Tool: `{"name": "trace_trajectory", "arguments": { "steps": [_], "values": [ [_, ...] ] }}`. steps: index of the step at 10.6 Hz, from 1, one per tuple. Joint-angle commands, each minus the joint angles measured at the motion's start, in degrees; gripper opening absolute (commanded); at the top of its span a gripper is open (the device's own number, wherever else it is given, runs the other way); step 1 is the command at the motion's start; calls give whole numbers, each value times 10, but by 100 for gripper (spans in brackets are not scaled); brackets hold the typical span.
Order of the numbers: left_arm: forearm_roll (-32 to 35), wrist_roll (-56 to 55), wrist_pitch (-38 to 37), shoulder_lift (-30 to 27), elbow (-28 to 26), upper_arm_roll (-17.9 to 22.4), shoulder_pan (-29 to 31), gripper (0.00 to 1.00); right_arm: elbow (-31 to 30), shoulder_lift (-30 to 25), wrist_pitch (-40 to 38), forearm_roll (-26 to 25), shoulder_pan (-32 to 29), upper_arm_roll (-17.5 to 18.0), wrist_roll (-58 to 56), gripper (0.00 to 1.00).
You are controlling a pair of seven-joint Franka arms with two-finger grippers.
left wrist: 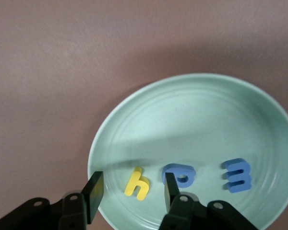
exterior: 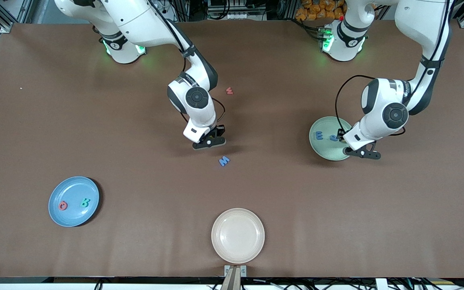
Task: Sort uppercase to blue plate, lowercase to green plate
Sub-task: 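Carry the yellow H to the blue plate and release it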
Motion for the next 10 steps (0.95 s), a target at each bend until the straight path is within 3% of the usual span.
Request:
{"name": "trace_trajectory", "arguments": {
  "steps": [1,4,7,10],
  "values": [
    [-22,-6,-5,-35,4,1,-6,60,0,-31,-24,-12,-6,-3,17,0],
    [-46,-57,-91,-61,52,-14,-15,60,51,-41,-97,-13,-23,-41,15,0],
    [-65,-145,-129,-80,91,-71,-15,60,89,-36,-117,-21,-53,-92,-22,0],
    [-66,-242,-129,-78,106,-132,-15,60,100,-36,-117,-36,-123,-101,-142,0]
  ]
}}
